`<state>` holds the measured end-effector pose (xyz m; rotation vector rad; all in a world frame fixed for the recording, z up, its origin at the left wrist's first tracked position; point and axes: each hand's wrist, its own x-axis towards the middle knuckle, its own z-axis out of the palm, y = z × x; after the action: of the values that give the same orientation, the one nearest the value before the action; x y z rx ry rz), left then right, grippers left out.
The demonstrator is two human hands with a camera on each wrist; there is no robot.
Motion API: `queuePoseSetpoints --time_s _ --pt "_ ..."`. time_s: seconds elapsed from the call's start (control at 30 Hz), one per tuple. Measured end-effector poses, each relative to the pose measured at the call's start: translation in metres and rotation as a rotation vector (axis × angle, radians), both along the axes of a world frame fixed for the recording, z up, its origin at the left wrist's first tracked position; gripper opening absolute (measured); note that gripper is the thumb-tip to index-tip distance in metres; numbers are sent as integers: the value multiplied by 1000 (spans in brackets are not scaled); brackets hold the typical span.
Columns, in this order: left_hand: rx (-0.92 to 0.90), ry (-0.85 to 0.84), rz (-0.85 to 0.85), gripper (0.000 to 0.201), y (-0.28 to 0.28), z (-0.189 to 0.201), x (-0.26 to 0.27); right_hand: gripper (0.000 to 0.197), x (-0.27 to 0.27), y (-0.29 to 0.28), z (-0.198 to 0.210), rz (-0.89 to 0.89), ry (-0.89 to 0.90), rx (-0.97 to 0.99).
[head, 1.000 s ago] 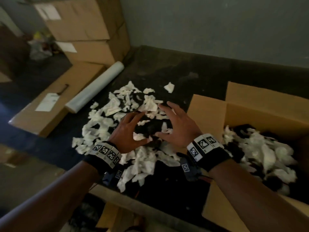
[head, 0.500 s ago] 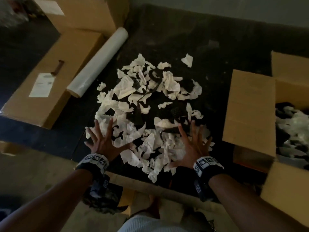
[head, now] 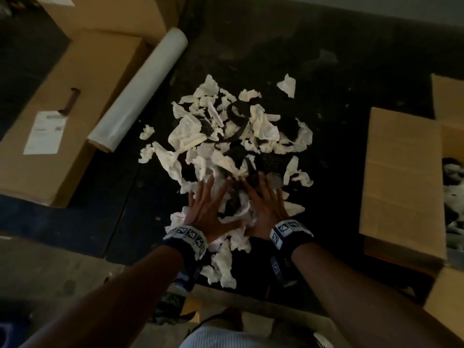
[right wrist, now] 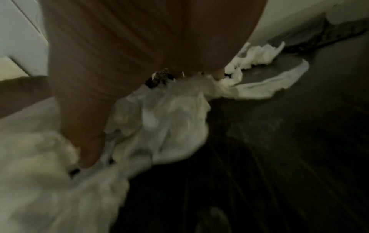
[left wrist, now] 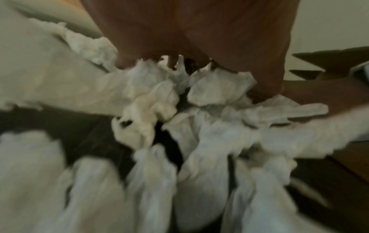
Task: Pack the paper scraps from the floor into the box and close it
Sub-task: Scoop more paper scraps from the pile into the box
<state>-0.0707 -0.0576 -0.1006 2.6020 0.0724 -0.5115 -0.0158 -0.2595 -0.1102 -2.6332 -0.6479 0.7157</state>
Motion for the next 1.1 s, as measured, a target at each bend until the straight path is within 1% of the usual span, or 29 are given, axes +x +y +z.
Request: queuePoseSetpoints --time_s 0.07,0.13,0.2,0.27,0.33,0.4,0.47,0.53,0.63,0.7,0.77,0.83,0.9,1.0,1.1 --pt "62 -76 13 116 2 12 6 136 6 2 8 -4 -47 30" --pt "130 -193 1 112 12 27 11 123 15 0 19 -38 -106 116" --pt "143 -302 3 106 26 40 18 110 29 -2 31 -75 -162 205" --pt "154 -331 62 105 43 47 29 103 47 -3 40 -113 -222 245" --pt "171 -300 177 108 61 46 46 102 68 -1 44 -199 -253 224" --pt "159 -213 304 109 80 38 64 106 89 4 43 -293 -265 176" --pt "143 -123 387 110 98 25 83 113 113 10 38 -355 -218 103" --pt "137 -46 440 110 114 13 104 120 137 13 30 -406 -119 11" --pt "157 39 503 114 137 -2 133 127 169 12 17 -475 -52 -110" --pt "158 105 538 116 151 -12 151 130 187 12 10 -525 6 -158" --pt "138 166 555 116 160 -21 162 130 200 14 3 -553 72 -162" --pt "143 180 540 116 160 -29 165 128 206 18 -4 -525 108 -161" --pt "128 108 548 116 154 -34 163 124 205 28 -11 -439 98 -186" --pt "83 -27 586 110 148 -37 156 106 192 46 -21 -323 -3 -143" --pt "76 -127 534 96 144 -37 142 94 171 63 -27 -244 -111 -73"
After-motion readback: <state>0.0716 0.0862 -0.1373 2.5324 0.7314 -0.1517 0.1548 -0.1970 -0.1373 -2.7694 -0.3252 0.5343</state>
